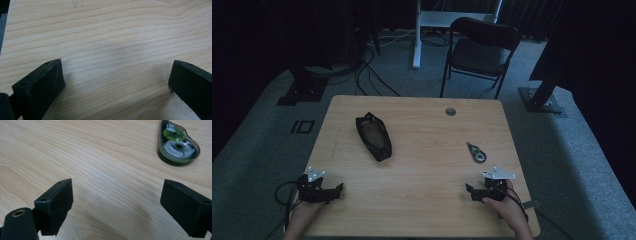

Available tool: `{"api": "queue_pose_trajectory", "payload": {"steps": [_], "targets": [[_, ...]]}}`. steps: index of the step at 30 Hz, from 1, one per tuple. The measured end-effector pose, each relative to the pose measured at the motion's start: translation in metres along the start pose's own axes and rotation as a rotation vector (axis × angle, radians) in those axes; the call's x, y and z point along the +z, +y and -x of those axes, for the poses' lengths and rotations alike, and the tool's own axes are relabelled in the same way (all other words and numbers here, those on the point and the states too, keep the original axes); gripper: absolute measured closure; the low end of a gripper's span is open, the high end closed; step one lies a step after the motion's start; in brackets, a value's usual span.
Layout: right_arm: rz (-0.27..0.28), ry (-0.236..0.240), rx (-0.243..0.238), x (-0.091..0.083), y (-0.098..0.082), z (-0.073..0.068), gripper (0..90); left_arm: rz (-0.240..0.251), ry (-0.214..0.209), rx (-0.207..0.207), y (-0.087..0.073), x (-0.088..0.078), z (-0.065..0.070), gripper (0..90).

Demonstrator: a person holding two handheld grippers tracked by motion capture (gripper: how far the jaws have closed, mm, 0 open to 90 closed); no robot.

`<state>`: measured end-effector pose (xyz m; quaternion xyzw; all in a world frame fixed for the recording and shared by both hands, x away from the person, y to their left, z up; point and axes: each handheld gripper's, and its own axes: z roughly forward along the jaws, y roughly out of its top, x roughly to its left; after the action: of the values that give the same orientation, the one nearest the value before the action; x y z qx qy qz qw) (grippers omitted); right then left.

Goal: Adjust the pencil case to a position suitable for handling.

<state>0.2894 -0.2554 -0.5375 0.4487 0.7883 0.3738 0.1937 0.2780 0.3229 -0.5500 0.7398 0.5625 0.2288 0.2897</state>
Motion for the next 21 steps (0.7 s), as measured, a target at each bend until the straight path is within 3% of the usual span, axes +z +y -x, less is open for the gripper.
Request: {"api": "queue_pose_trajectory", "payload": {"steps": [21], "targets": [[0.027,0.052,-0.045,0.014,0.024,-0.024,12.7,0.000,0.000,0.000,0.000,0.000,0.000,0.2]]}}
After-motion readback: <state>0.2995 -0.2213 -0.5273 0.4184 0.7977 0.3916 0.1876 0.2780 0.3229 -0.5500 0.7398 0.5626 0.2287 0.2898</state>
